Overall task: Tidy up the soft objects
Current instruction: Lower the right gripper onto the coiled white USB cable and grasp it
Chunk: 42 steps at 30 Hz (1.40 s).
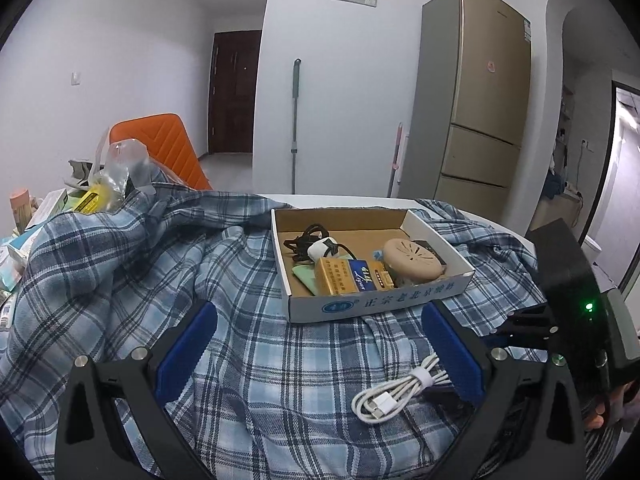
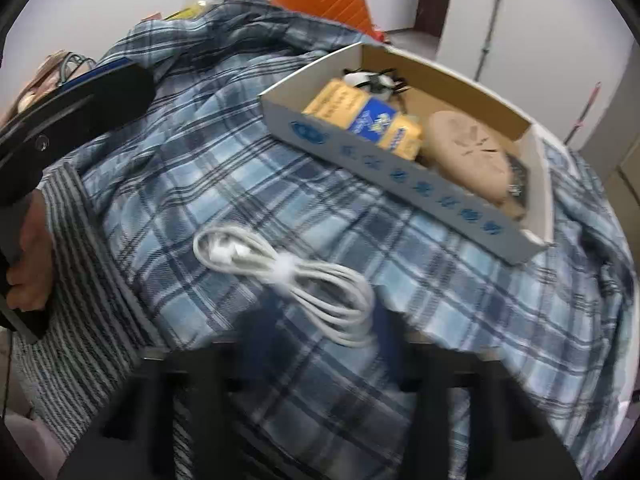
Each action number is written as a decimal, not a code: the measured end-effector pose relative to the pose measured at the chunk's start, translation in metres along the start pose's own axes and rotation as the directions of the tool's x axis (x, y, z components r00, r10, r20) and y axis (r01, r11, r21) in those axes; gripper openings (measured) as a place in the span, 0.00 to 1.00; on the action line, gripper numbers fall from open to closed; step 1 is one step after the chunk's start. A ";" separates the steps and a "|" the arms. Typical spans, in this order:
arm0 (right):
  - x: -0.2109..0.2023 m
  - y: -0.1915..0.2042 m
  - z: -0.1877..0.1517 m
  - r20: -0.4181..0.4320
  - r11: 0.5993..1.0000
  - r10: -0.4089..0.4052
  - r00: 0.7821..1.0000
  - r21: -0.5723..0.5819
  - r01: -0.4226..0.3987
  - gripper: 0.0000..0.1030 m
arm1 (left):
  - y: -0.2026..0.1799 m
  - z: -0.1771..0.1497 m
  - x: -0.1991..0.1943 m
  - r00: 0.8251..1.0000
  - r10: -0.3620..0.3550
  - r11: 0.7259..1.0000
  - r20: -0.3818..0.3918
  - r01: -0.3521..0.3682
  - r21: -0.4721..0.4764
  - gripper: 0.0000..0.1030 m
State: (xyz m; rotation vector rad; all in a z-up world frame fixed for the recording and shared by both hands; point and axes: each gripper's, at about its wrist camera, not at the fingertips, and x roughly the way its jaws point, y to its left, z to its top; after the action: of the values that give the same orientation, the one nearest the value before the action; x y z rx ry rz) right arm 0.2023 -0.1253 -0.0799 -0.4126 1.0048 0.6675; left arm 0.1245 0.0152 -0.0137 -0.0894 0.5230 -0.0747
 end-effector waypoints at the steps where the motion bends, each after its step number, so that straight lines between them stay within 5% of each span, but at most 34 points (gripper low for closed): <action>1: -0.002 -0.004 0.000 0.004 1.000 -0.015 1.000 0.014 0.015 0.16 | 0.000 0.000 0.000 1.000 0.000 1.000 0.001 0.000 0.002 1.00; 10: -0.027 -0.039 -0.017 0.008 0.991 -0.056 0.998 0.125 0.055 0.08 | -0.001 0.000 -0.001 1.000 0.000 1.000 0.004 0.000 0.003 1.00; 14: -0.035 -0.035 -0.027 -0.008 0.994 0.018 1.000 0.112 -0.017 0.11 | 0.000 0.000 -0.001 1.000 0.000 1.000 0.004 0.000 0.004 1.00; 15: -0.036 -0.031 -0.026 -0.008 0.996 0.033 0.999 0.086 -0.032 0.14 | 0.000 0.000 -0.001 1.000 0.000 1.000 0.005 0.000 0.004 1.00; 17: -0.038 -0.023 -0.022 0.019 0.999 0.008 1.000 0.043 -0.009 0.50 | -0.001 0.000 -0.002 1.000 -0.001 1.000 0.008 0.001 0.005 1.00; 19: -0.037 -0.017 -0.015 0.069 1.000 0.000 0.998 0.011 -0.001 0.68 | -0.001 0.001 -0.003 1.000 0.000 1.000 0.013 -0.001 0.010 1.00; 24: -0.021 -0.005 0.006 0.088 0.998 0.048 0.995 -0.055 -0.044 0.67 | -0.002 0.001 -0.008 0.999 0.012 1.000 0.036 -0.013 0.017 1.00; 29: -0.002 -0.001 0.017 0.051 0.995 0.083 0.995 -0.067 -0.080 0.46 | 0.000 0.002 -0.009 0.999 0.012 1.000 0.042 -0.012 0.012 1.00; 39: -0.012 0.002 -0.007 -0.048 0.980 0.176 0.983 -0.083 -0.179 0.47 | -0.003 0.001 -0.011 0.999 0.007 1.000 0.048 -0.008 0.026 1.00; 42: -0.011 0.011 -0.009 -0.071 0.982 0.135 0.988 -0.125 -0.143 0.46 | -0.004 0.001 -0.011 0.999 0.006 1.000 0.048 -0.007 0.029 1.00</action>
State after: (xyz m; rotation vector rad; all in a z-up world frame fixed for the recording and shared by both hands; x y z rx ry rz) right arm 0.1849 -0.1259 -0.0746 -0.4824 1.0590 0.8539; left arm 0.1152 0.0124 -0.0066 -0.0610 0.4745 -0.0734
